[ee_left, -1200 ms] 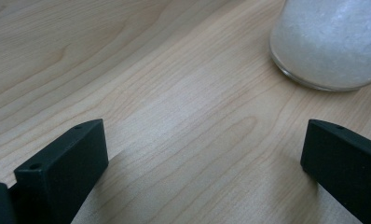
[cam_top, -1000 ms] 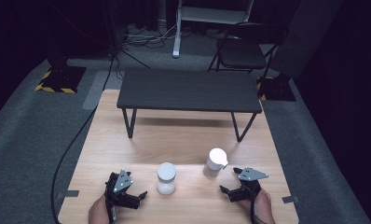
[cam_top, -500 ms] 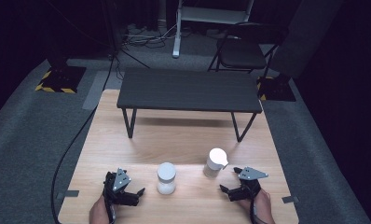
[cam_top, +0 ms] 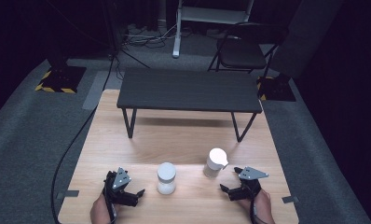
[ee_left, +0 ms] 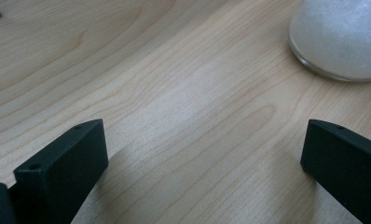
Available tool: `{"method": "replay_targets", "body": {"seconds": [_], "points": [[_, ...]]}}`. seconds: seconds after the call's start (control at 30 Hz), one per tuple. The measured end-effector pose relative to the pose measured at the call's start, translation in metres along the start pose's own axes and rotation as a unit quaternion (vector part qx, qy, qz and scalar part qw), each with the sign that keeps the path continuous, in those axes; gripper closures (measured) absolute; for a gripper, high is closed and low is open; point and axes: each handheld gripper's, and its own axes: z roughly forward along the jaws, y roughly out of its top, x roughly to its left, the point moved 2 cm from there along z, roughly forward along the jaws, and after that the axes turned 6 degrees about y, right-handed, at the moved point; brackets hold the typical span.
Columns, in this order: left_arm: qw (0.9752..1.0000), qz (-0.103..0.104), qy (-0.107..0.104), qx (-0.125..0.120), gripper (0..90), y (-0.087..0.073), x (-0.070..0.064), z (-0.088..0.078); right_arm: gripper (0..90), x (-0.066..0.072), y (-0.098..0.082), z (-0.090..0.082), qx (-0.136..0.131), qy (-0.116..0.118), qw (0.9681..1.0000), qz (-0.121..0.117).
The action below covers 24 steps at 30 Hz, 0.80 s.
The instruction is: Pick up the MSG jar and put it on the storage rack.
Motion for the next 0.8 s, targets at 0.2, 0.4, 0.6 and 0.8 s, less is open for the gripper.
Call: {"method": "replay_targets", "body": {"seconds": [0.2,0.4,0.6,0.8], "points": [[1.0000,0.003,0.002,-0.004,0.2,-0.0019,-0.0025,-0.0009,1.9,0.0004,-0.0003,-0.0003,0.000,-0.001,1.0000,0.000],[0.9998,0.013,0.006,-0.009,0.2,-0.0030,-0.0048,-0.0018,1.9,0.0005,-0.0003,-0.0003,0.000,-0.001,1.0000,0.000],[1.0000,0.003,-0.003,0.003,0.2,0.0012,0.0006,-0.0001,1.9,0.0006,-0.0004,-0.0003,0.000,-0.001,1.0000,0.000],[0.9997,-0.009,0.012,0.017,0.2,0.0057,-0.0004,-0.0022,1.9,0.0006,-0.0003,-0.0005,0.000,0.000,1.0000,-0.001]]}}
